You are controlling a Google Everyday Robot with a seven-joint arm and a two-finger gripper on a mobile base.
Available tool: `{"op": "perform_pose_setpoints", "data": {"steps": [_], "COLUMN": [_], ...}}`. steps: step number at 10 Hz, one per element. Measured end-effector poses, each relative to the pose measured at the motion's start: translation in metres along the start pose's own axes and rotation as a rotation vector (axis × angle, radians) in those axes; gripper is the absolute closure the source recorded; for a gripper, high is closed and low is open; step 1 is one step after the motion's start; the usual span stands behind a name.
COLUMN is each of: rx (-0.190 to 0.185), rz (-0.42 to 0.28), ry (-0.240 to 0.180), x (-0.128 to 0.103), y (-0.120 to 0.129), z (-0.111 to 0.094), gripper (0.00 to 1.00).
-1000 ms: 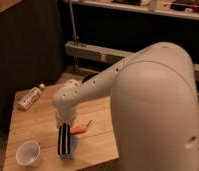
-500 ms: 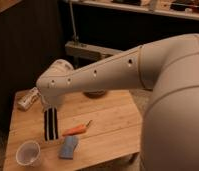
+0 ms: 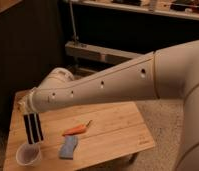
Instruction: Place the eraser in the ceramic cup
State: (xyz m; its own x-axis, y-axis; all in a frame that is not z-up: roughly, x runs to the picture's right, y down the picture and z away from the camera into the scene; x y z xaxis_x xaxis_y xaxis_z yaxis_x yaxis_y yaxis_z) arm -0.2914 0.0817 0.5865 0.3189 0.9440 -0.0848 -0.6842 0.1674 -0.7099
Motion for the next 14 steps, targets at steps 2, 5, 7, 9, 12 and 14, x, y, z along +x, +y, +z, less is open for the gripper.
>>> {"op": "perform_pose_setpoints", "data": {"steps": [2,5,7,9,12,14], "rx": [-0.099,-0.174,-0.206,-0.228,-0.242,-0.252], "rz": [-0.128,-0.202,-0.221,-0.229,-0.249,-0.272], "ry": [-0.043,-0.081,-0.084,-0.079,-0.069,-0.062], "x": [0.010,0.010,0.010,0.012,0.020,0.026], "y": [0.025,0.039,0.045,0.048,0.052,0.053], "z": [0.008,0.011,0.011,0.013,0.018,0.023], "gripper": [0.80,0.80,0.80,0.80,0.80,0.80]}}
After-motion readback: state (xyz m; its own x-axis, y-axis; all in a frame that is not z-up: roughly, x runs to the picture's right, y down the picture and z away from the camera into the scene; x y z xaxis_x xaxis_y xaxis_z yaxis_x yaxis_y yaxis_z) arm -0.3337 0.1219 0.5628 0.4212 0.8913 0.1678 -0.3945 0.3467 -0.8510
